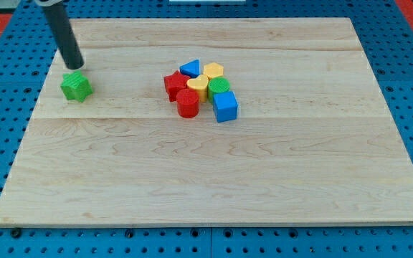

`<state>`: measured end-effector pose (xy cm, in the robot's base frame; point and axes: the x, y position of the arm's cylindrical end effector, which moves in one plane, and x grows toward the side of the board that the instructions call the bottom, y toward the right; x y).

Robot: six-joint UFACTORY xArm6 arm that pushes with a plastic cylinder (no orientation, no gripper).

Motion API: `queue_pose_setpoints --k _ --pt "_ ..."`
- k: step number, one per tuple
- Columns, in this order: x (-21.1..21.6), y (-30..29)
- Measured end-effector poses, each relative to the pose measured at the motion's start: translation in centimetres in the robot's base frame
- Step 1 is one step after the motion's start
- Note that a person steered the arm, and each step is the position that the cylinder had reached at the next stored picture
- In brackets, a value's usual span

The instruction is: Move the green star diagonally to the red star

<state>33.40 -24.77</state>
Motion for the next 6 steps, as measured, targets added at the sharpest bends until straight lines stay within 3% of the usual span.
queue_pose_setpoints --k 1,3,5,6 --pt "3.0 0.5" --pt "11.0 11.6" --pt "15.8 6.7" --pt "16.7 11.4"
